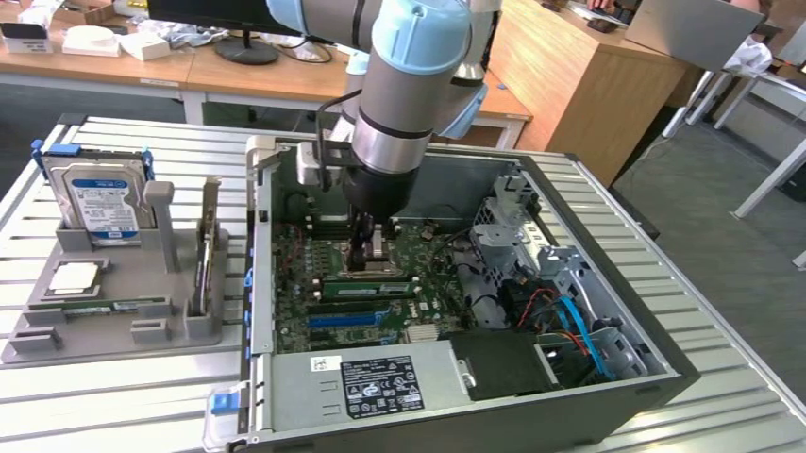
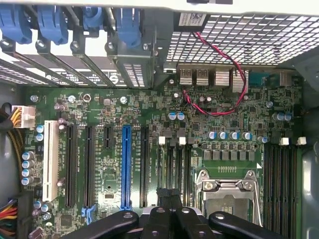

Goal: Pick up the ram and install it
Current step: 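Press down the ram until it locks into place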

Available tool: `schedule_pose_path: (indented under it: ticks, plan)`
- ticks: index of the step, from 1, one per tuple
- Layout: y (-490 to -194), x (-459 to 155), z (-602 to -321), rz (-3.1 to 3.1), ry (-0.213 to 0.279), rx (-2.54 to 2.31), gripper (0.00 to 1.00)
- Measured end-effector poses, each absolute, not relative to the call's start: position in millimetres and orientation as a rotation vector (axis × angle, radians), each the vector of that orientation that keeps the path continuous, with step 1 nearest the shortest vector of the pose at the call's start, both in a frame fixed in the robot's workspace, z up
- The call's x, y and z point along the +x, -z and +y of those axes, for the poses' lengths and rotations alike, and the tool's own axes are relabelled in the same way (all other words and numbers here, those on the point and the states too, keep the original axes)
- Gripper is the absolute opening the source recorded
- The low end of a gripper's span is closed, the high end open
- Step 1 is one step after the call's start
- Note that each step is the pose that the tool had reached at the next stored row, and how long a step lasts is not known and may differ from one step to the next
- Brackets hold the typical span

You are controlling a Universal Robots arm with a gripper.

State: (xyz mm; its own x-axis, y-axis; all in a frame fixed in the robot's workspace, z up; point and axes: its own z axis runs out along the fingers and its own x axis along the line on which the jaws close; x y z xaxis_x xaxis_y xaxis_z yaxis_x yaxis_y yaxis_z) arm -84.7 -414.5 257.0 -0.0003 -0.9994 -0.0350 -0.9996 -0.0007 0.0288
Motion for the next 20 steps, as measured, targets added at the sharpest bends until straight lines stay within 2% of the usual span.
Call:
schedule_pose_path:
  ticks: [20]
  plan:
    - [-252.3, -85.2, -415.0, 2.218, -0.071, -2.218, 0.10]
